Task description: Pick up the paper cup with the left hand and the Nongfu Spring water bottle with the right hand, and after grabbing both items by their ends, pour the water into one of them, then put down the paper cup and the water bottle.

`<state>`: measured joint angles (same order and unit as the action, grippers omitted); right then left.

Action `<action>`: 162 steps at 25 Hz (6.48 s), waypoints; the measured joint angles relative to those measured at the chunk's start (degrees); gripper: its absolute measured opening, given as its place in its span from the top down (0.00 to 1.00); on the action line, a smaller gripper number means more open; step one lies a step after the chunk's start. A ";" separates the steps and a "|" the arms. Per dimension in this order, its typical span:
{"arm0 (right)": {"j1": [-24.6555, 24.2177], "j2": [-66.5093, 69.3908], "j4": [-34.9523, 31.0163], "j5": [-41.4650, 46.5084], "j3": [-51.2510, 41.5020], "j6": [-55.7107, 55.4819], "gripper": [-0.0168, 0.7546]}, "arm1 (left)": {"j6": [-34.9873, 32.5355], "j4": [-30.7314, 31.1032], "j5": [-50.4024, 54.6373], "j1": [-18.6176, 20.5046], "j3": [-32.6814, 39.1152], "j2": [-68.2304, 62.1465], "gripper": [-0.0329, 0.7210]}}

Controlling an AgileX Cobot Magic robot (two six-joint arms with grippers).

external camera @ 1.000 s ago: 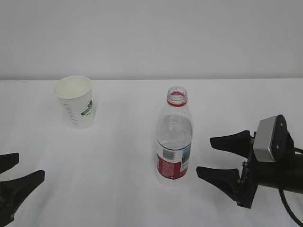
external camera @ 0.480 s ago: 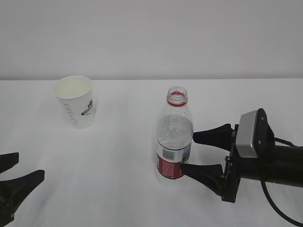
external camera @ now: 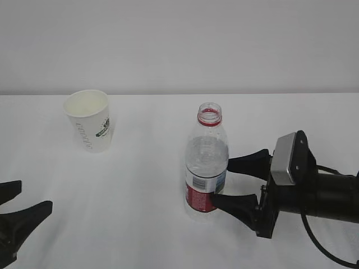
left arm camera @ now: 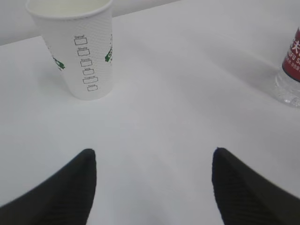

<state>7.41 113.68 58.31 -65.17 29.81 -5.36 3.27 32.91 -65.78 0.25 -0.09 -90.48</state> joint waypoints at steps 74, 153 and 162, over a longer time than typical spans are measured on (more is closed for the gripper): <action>8.56 1.78 -8.69 2.31 9.54 -3.92 0.33 | -1.65 -2.84 -0.03 0.00 0.00 0.00 0.32; 8.56 -13.51 -61.39 3.47 -9.44 12.93 0.33 | -1.65 -5.61 -0.03 0.00 0.00 0.00 0.35; 8.56 -13.51 -61.39 3.47 -9.44 12.93 0.33 | -1.65 -5.61 -0.03 0.00 0.00 0.00 0.34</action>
<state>15.98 100.17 -3.09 -61.70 20.37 7.57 1.61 27.30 -65.81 0.25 -0.09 -90.48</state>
